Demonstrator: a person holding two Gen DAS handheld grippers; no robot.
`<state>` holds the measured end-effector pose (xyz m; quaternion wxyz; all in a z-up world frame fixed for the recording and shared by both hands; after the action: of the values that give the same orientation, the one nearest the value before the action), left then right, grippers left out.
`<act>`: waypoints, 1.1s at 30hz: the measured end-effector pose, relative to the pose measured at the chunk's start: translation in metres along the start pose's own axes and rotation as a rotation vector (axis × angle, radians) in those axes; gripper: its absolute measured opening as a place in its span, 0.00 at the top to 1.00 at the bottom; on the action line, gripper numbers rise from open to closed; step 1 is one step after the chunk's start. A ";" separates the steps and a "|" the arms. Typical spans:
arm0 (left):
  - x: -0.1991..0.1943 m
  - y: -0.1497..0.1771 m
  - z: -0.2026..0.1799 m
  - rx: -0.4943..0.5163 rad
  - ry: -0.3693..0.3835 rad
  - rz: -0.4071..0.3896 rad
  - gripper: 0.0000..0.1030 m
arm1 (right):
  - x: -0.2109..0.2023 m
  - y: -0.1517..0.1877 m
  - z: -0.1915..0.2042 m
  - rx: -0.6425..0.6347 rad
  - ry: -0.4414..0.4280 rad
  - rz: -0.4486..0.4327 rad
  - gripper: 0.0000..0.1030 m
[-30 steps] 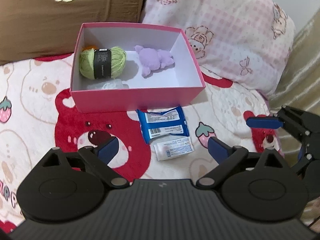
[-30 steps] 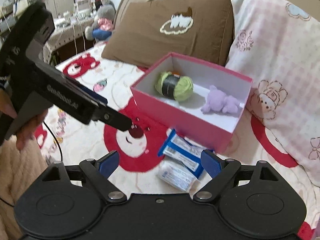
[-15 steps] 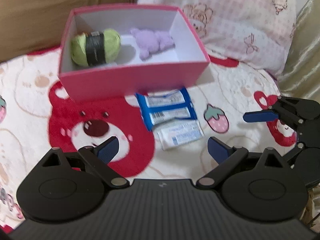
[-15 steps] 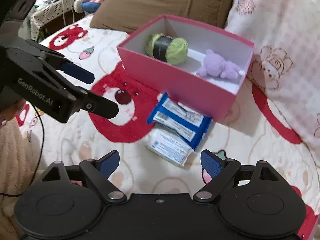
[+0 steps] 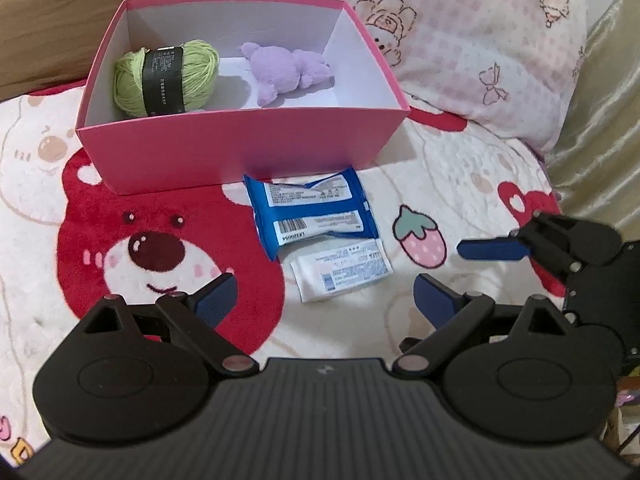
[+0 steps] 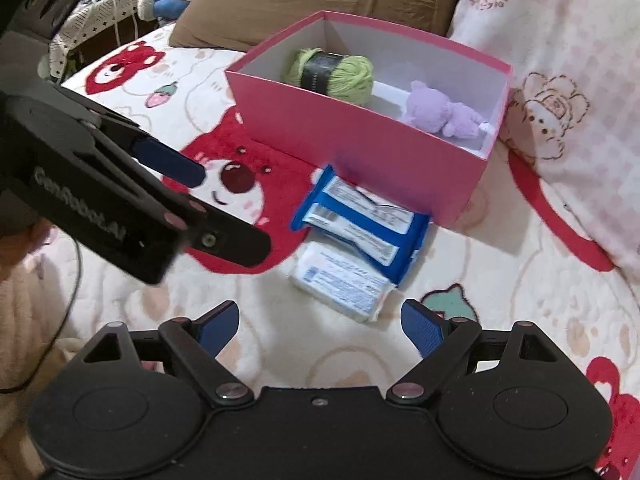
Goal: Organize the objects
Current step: 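Move the left tool down to the white packet beside the box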
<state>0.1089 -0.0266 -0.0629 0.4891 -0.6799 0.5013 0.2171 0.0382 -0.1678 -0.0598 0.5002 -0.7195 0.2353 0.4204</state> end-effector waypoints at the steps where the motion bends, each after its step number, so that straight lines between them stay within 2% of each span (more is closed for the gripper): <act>1: 0.003 0.000 0.002 -0.006 0.005 0.003 0.08 | 0.003 0.002 -0.002 0.015 0.003 0.001 0.12; 7: 0.026 -0.002 0.019 -0.097 0.049 0.072 0.08 | 0.022 0.008 -0.012 0.092 0.020 -0.030 0.14; 13: 0.034 0.000 0.022 -0.077 0.038 0.045 0.09 | 0.041 0.006 -0.012 0.169 -0.003 -0.072 0.15; 17: 0.045 0.002 0.025 -0.108 0.058 0.043 0.09 | 0.057 0.009 -0.013 0.202 0.019 -0.041 0.15; 21: 0.064 0.010 0.025 -0.141 0.047 0.044 0.09 | 0.067 0.016 -0.016 0.239 0.033 -0.033 0.15; 24: 0.076 0.018 0.024 -0.159 0.012 0.033 0.10 | 0.073 0.020 -0.016 0.237 0.046 -0.025 0.16; 27: 0.082 0.019 0.023 -0.154 0.027 0.013 0.10 | 0.078 0.021 -0.018 0.227 0.032 -0.021 0.17; 30: 0.086 0.019 0.022 -0.153 0.037 0.013 0.20 | 0.082 0.021 -0.017 0.210 0.038 -0.023 0.18; 32: 0.090 0.019 0.023 -0.155 0.051 0.039 0.35 | 0.085 0.022 -0.018 0.213 0.029 -0.016 0.19; 33: 0.092 0.019 0.023 -0.165 0.056 0.049 0.38 | 0.087 0.023 -0.018 0.217 0.023 -0.014 0.20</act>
<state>0.1337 -0.0496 -0.1536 0.4117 -0.7112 0.5119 0.2504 0.0740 -0.1859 -0.1419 0.5754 -0.6674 0.2803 0.3808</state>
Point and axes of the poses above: each gripper's, at about its wrist camera, not at the fingertips, and x roughly the way its jaws point, z to its left, y to its underside, the point moved 1 cm from there along x, roughly the way its jaws point, and after that the axes turned 13 degrees about -x, right-handed, at the moved point
